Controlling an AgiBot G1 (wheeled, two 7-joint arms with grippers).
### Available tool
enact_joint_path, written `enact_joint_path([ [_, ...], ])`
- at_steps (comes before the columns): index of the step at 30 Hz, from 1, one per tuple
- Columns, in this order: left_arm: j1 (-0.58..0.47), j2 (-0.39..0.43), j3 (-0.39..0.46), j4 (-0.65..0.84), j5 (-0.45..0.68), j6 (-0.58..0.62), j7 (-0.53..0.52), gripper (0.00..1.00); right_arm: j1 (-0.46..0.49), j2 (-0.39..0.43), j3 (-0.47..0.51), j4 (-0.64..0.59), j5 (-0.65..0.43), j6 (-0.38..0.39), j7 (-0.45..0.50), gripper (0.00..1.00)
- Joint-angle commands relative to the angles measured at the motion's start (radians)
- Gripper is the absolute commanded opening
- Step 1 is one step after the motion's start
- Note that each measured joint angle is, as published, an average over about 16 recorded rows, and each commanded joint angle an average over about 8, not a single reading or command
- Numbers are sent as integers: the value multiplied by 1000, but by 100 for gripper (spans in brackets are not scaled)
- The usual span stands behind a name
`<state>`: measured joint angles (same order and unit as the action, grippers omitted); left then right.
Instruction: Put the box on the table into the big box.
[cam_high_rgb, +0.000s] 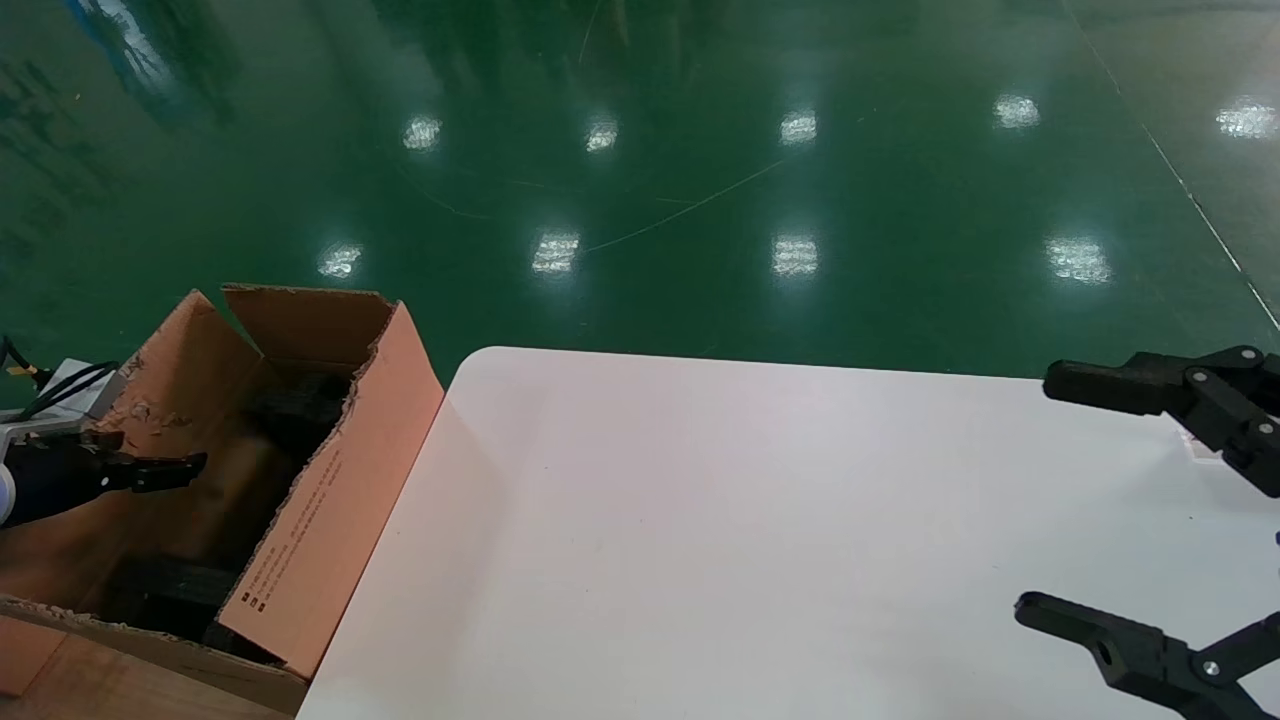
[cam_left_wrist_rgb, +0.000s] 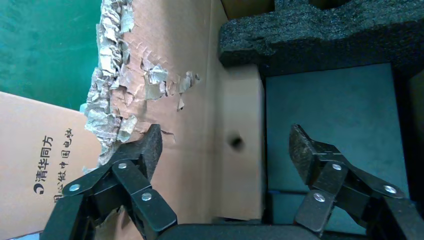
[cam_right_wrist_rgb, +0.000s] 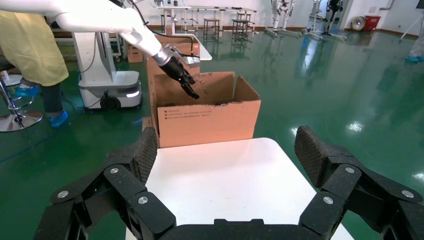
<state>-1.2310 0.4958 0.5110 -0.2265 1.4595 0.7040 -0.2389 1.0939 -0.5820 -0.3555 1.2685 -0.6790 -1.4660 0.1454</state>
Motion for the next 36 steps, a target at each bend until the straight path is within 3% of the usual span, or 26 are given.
enact_joint_path([
  [1, -8, 3, -1, 16, 0, -2, 12, 100, 0, 0, 0, 0, 0, 0, 0, 100],
  [9, -67, -5, -27, -23, -46, 109, 61, 100, 0, 0, 0, 0, 0, 0, 0, 100],
  [20, -114, -54, -85, -246, -169, 352, 71, 100, 0, 0, 0, 0, 0, 0, 0, 100],
  [36, -86, -56, -122, -427, -274, 469, 64, 100, 0, 0, 0, -1, 1, 0, 0, 100],
])
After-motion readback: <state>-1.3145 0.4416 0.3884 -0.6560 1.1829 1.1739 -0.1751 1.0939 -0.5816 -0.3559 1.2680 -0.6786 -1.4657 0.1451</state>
